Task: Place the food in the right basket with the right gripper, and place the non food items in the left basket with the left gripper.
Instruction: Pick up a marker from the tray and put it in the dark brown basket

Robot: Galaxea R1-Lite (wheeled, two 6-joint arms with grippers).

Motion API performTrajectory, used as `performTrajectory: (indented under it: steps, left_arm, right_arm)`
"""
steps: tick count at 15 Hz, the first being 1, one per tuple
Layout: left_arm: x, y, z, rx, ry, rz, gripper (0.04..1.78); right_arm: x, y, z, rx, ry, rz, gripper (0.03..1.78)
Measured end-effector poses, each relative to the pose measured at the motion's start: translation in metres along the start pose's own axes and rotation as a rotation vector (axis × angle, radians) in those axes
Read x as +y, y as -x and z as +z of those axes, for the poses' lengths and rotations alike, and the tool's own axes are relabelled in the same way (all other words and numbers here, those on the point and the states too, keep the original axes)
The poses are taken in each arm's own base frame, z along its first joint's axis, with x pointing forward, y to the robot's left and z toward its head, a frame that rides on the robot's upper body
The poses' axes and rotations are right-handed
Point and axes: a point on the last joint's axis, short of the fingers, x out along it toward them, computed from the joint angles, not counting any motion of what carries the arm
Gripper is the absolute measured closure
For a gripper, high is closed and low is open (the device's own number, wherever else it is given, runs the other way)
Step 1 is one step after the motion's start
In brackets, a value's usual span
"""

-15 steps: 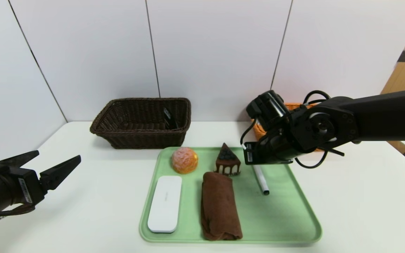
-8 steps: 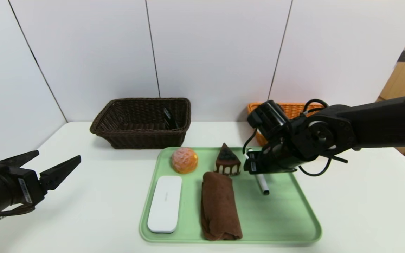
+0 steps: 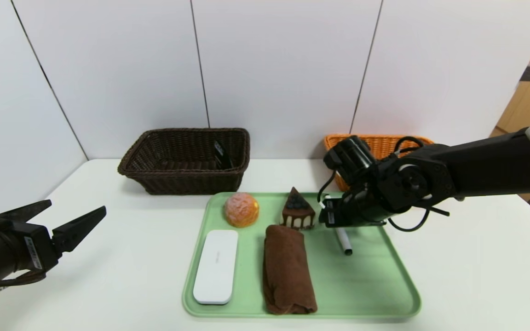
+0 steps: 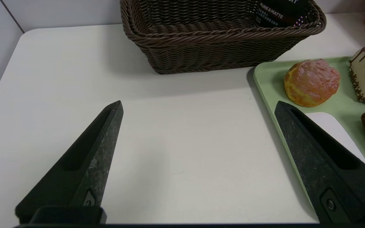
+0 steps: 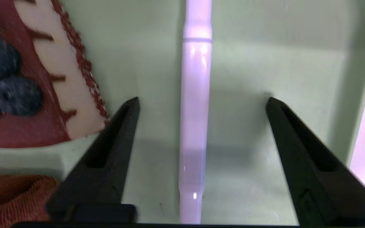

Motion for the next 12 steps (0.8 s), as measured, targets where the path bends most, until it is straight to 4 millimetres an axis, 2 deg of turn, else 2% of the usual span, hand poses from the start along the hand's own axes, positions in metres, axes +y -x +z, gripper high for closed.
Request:
performTrajectory:
  steps: [2,5,6,7,12]
  left_arm:
    - [0.0000,0.0002,-0.0002,0.000,0.000,0.000,0.13]
    - [0.0000,0.0003,-0.0002,0.000,0.000,0.000,0.13]
    - [0.0000,0.0004,-0.0004,0.000,0.000,0.000,0.13]
    - [0.0000,0.0004,-0.0003,0.000,0.000,0.000,0.13]
    - [-0.0001,0.0007,-0.0003,-0.001,0.000,0.000,0.13]
  right_arm:
    - [0.0001,-0.0020,0.0008,-0.008,-0.001,0.002,0.78]
    - [0.0006,-0.0025,0.0003,-0.007,0.002,0.002,1.07]
    - [0.0008,-0.0025,0.0003,-0.007,0.002,0.004,1.47]
    - [0.0010,-0.0021,0.0004,-0.009,0.002,0.005,1.66]
    - [0.0051,0.0005,0.0040,-0.054,-0.001,0.028,1.64]
